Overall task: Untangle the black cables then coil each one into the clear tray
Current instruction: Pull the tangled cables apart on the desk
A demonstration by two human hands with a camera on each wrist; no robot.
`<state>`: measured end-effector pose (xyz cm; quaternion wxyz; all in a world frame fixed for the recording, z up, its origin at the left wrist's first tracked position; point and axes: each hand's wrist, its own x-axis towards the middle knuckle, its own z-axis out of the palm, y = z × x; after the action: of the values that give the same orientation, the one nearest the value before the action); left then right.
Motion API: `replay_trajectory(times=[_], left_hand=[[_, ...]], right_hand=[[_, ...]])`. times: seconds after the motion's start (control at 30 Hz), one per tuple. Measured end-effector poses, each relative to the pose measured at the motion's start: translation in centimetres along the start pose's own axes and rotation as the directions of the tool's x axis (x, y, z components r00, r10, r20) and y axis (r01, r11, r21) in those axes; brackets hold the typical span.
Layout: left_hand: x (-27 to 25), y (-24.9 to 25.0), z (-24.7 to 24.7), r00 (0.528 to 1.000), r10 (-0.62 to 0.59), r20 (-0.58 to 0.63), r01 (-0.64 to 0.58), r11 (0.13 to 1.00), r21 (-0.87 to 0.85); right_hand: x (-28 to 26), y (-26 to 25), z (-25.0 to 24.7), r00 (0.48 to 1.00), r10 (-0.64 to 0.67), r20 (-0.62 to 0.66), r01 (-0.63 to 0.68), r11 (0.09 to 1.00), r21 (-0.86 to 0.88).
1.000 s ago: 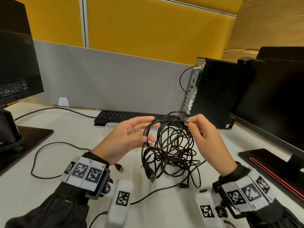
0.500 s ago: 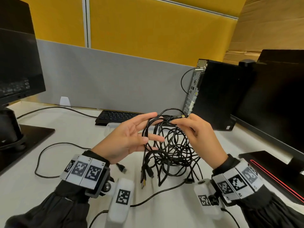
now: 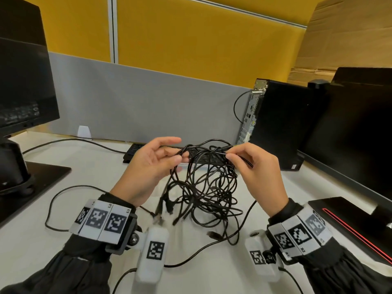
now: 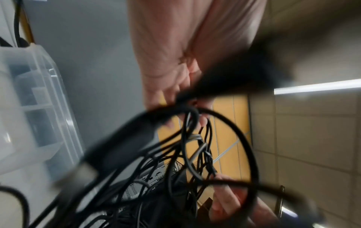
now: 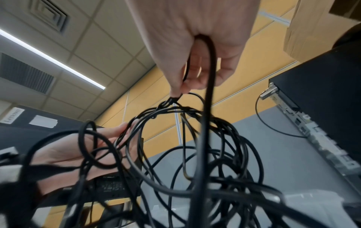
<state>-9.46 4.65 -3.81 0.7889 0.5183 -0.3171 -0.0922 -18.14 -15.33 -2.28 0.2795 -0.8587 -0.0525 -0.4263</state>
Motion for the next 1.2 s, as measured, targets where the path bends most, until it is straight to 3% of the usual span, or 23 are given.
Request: replay_trajectory(times=[0.23,0.37,0.47,0.57,0.67,0.73,0.83,1.03,1.2], left_hand=[[0.0,0.3,-0.2,0.999,-0.008,-0.041,0.01,0.999,0.045],[0.0,0.5,-0.3,0.998,-0.063,0.014,0.064,0.998,-0.009],[0.0,0.4,-0.2,0.996,-0.088,0.033,0.09,0.994,-0.056],[0.1,0.3,0.0,0.994,-0.106,0.027,0.108,0.989,-0.104],[0.2,0.4,0.2,0.992,-0.121,0.03,0.124,0.975,-0.185],[0.2,0.5,0.2,0.992,-0.125,0.037,0.13,0.963,-0.238],[0.2,0.5,0.2,0.991,-0.13,0.038,0.135,0.951,-0.278],[0.2,0.7,0.0,0.986,-0.141,0.09,0.163,0.928,-0.334],[0.0,0.6,-0.2,0.985,-0.13,0.115,0.16,0.94,-0.301]], right_hand=[[0.8,0.3,0.8,0.98,-0.198,-0.023,0.191,0.966,-0.177],[1.4,0.9,0.5,0.983,-0.132,0.128,0.154,0.971,-0.183],[0.5,0.2,0.7,0.975,-0.21,0.079,0.224,0.925,-0.307],[-0.8,-1.7,1.2,0.904,-0.41,0.124,0.419,0.782,-0.462],[-1.5,-3.0,2.8,0.811,-0.517,0.273,0.584,0.706,-0.401],[-1.6,-3.3,3.8,0.775,-0.542,0.326,0.63,0.707,-0.323],[-1.4,-3.2,4.4,0.794,-0.493,0.354,0.578,0.794,-0.19],[-0.9,-3.4,3.6,0.851,-0.302,0.43,0.429,0.872,-0.236],[-1.1,-3.0,2.7,0.819,-0.262,0.51,0.398,0.9,-0.176]])
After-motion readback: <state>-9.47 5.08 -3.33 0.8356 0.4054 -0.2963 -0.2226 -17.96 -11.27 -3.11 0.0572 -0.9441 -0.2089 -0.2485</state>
